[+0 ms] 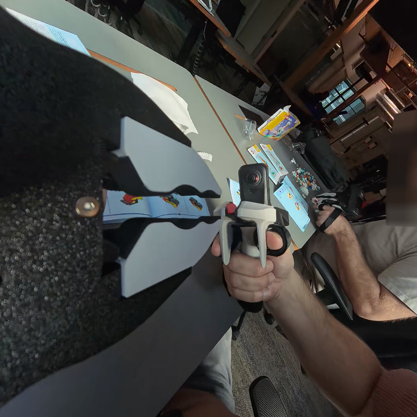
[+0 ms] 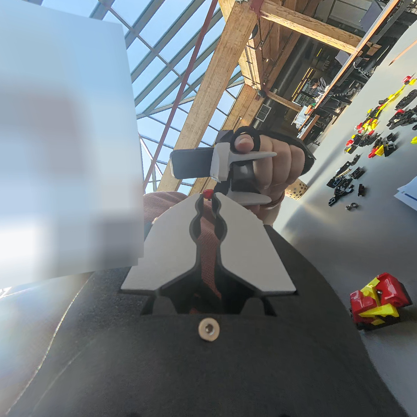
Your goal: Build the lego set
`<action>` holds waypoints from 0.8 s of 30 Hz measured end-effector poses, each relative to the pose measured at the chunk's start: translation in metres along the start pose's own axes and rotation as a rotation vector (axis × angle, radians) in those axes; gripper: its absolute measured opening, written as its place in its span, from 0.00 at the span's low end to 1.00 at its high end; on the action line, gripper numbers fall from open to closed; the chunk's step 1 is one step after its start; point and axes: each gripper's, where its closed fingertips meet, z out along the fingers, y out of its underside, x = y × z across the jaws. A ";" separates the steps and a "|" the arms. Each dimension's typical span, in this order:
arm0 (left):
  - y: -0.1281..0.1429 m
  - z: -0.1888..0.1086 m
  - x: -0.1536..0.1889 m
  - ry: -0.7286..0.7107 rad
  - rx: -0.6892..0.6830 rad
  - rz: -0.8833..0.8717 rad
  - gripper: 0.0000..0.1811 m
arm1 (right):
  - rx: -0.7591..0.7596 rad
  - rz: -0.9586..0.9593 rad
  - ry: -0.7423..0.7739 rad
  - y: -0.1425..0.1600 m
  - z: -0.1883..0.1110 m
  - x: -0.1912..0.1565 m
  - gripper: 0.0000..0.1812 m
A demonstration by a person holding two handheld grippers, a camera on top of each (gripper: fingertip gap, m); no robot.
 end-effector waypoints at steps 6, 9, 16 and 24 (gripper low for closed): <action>-0.008 -0.004 0.007 0.062 0.055 -0.071 0.08 | -0.004 0.007 0.022 0.002 -0.002 0.007 0.03; -0.003 -0.003 0.010 0.077 0.030 -0.064 0.07 | -0.037 0.002 0.036 0.009 0.000 0.011 0.03; 0.003 -0.003 0.015 0.111 -0.006 -0.089 0.04 | -0.057 0.008 0.040 0.013 0.001 0.014 0.04; 0.066 -0.016 0.039 0.202 -0.291 -0.231 0.04 | -0.189 -0.264 0.575 0.011 -0.049 0.065 0.04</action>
